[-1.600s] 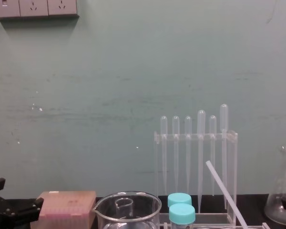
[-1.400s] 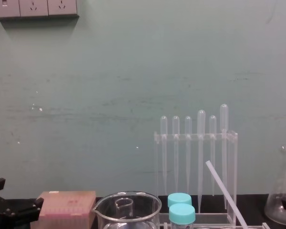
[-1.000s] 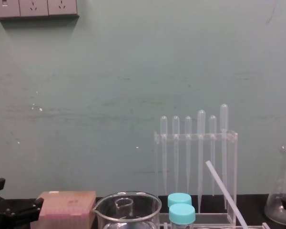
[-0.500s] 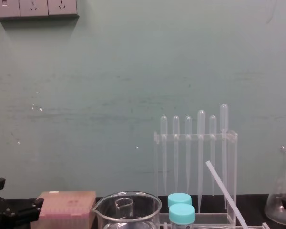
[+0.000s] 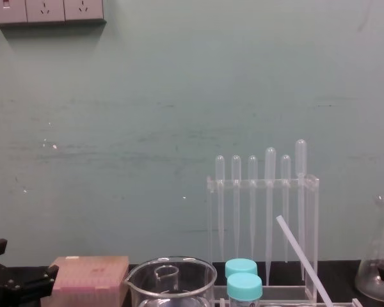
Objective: Pick up the stirring rod with one hand, then place it down.
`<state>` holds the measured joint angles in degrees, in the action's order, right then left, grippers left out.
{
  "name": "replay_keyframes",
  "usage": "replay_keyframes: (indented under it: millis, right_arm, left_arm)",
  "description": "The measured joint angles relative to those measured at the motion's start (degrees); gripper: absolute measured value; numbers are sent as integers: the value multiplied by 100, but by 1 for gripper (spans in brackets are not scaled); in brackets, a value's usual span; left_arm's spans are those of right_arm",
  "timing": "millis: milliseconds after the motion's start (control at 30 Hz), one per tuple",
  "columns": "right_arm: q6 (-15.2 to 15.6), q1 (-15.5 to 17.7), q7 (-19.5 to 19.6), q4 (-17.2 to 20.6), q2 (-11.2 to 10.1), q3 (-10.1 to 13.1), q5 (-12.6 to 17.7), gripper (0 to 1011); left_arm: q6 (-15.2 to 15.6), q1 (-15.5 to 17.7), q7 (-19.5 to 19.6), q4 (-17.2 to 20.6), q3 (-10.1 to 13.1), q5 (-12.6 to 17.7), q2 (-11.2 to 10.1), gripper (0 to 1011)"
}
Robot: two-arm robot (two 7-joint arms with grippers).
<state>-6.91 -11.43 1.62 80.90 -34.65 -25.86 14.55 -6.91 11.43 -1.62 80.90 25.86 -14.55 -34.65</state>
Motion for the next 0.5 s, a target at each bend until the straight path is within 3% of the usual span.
replay_keyframes:
  millis: [500]
  right_arm:
    - [0, 0, 0, 0, 0, 0, 0, 1003]
  left_arm:
    - [0, 0, 0, 0, 0, 0, 0, 1000]
